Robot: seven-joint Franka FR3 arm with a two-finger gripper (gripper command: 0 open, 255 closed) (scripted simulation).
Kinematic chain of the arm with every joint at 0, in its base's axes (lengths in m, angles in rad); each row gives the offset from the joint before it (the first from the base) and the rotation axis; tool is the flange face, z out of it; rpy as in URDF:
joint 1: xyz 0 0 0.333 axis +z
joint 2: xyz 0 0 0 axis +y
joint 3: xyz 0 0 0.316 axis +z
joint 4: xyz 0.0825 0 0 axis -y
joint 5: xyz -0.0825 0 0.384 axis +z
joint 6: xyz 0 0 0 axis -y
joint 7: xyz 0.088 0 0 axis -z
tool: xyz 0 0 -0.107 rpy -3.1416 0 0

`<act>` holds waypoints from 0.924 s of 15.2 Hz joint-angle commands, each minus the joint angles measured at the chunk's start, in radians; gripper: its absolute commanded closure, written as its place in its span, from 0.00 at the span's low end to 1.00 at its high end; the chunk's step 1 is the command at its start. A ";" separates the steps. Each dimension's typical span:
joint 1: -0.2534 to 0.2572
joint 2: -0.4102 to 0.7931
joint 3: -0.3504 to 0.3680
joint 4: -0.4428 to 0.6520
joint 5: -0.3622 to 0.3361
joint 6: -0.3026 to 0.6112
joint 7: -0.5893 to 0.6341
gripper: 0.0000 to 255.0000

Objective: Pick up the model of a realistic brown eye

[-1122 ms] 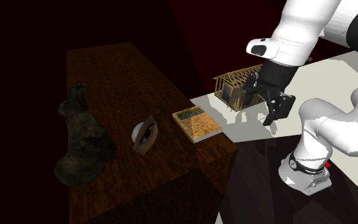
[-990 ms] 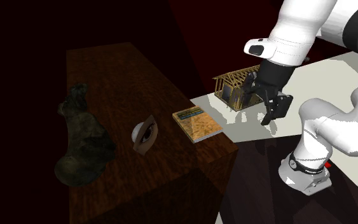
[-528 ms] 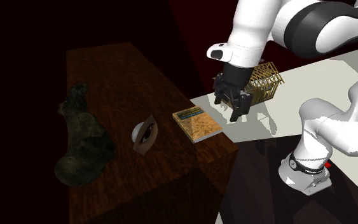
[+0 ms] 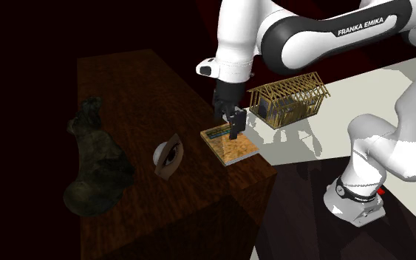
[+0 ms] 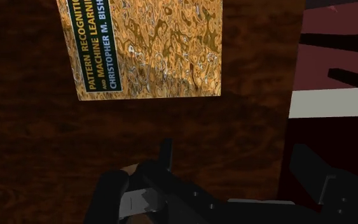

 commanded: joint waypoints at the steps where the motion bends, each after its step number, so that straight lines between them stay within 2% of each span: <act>1: -0.005 0.083 -0.018 0.070 0.009 0.002 -0.040 0.00; 7: -0.033 0.339 -0.052 0.319 0.053 -0.024 -0.150 0.00; 12: -0.075 0.574 -0.059 0.591 0.095 -0.090 -0.228 0.00; 13: -0.081 0.601 -0.059 0.625 0.099 -0.100 -0.235 0.00; 14: -0.081 0.601 -0.058 0.611 0.099 -0.087 -0.235 0.00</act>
